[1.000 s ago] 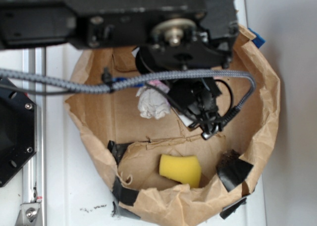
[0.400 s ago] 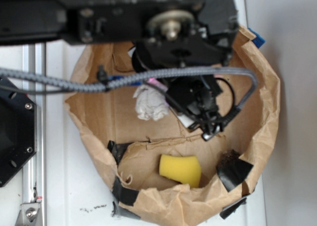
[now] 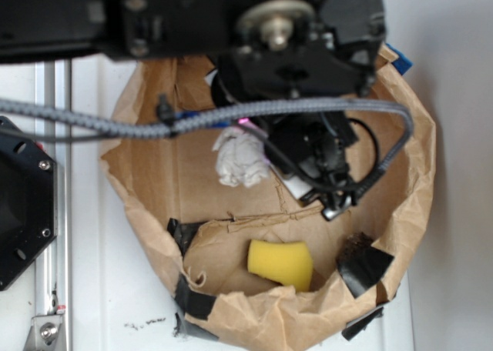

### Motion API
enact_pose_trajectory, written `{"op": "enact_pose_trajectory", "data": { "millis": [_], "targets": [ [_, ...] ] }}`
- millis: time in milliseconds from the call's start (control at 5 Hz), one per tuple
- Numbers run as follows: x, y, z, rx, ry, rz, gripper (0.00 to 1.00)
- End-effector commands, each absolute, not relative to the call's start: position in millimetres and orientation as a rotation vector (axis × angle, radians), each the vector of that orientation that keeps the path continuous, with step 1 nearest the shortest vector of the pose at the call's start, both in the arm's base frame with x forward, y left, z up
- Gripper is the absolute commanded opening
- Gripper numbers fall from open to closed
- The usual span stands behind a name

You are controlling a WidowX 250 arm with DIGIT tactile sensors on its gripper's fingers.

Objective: Grab the white paper.

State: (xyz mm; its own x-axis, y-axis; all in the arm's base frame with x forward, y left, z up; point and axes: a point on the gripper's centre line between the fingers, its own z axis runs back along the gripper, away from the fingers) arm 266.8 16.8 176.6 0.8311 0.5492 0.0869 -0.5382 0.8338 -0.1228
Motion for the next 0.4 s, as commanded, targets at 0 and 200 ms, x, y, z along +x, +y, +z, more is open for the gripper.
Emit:
{"op": "enact_pose_trajectory", "data": {
  "millis": [0,200],
  "targets": [
    [269.5,21.7,193.6,-0.098,-0.167,0.575,0.0],
    [267.3,21.6,193.0,-0.096,-0.167,0.577,0.0]
  ]
}}
